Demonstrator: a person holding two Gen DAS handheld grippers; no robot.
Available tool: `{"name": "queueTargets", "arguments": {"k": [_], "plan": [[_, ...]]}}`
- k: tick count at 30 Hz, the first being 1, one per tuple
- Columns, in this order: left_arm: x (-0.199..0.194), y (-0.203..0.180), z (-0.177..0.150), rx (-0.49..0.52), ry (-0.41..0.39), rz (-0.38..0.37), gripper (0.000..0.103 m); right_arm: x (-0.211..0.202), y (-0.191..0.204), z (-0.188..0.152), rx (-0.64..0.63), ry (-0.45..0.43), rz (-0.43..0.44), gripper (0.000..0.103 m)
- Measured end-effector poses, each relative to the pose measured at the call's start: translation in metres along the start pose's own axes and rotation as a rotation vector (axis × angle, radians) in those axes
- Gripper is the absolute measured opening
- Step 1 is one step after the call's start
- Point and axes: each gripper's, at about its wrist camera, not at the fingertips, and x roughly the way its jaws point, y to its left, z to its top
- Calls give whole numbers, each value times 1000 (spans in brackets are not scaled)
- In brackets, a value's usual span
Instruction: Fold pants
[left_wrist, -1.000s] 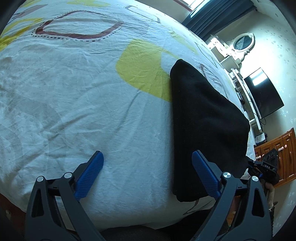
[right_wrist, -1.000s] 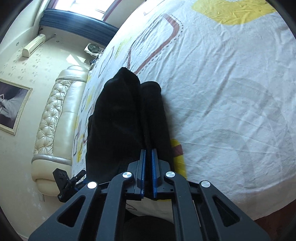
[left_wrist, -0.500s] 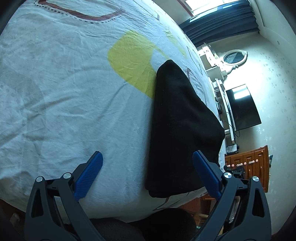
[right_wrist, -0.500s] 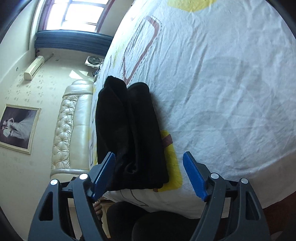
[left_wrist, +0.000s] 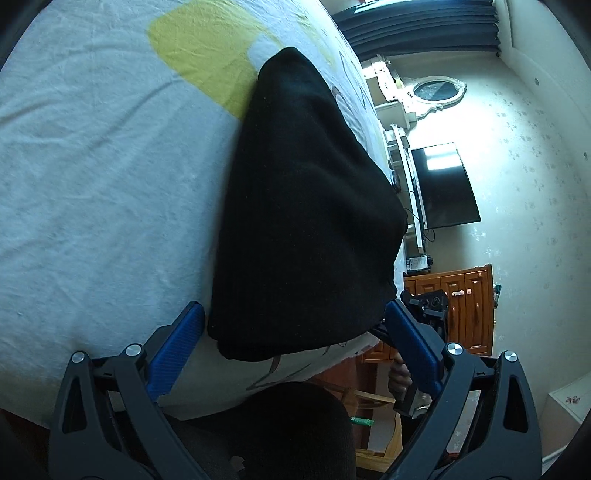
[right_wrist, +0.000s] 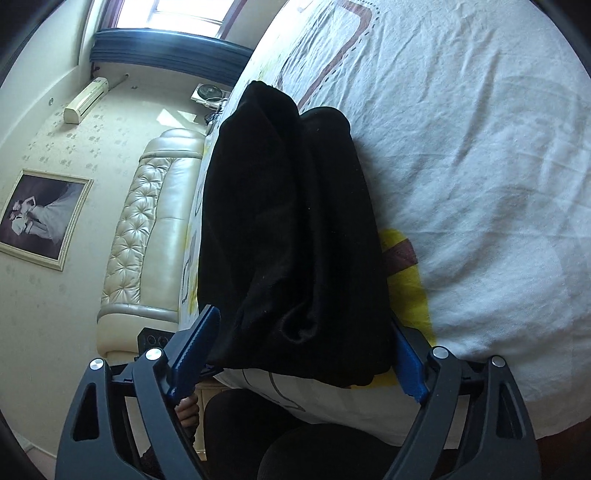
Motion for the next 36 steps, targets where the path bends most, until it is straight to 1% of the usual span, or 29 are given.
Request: {"name": "queueTargets", "arguments": {"k": [2, 3, 4, 5, 6, 7, 8, 10, 12, 13, 15, 18, 21, 27, 31, 36], "plan": [[4, -2, 2, 5, -9, 11, 97, 0, 0, -1, -18, 8, -32, 70], [4, -3, 3, 2, -12, 7, 97, 0, -2, -1, -23, 16, -46, 58], [4, -3, 6, -4, -17, -2, 97, 0, -3, -1, -23, 20, -44, 54], [4, -2, 7, -12, -25, -3, 86, -1, -4, -2, -24, 19, -39, 52], [6, -2, 9, -12, -23, 26, 67, -1, -4, -2, -27, 18, -39, 49], [10, 0, 9, -2, -7, 69, 57, -1, -5, -2, -26, 19, -38, 49], [14, 1, 9, 8, 5, 93, 53, -1, -7, -1, -24, 20, -35, 49], [14, 1, 8, 11, 4, 99, 51, 1, -5, -2, -26, 21, -34, 49], [14, -2, 10, 10, 3, 120, 43, 1, -5, -2, -26, 20, -30, 48], [14, -2, 10, 5, -1, 128, 41, 3, -3, -3, -30, 19, -28, 48], [12, -5, 9, 6, -14, 136, 34, 6, 2, -5, -29, 16, -28, 47], [6, -11, 7, 46, -36, 173, 30, 7, 9, -6, -41, 14, -27, 45], [0, -16, 9, 77, -51, 204, 30, 12, 14, -6, -43, 17, -24, 44], [-19, 2, 8, 29, -70, 201, 29, 27, 20, -7, -63, 43, -17, 44], [-35, 7, 5, 21, -93, 225, 29, 44, 30, -4, -85, 77, -9, 44], [-54, 20, 1, -10, -117, 233, 30, 67, 43, -3, -120, 123, 1, 44]]}}
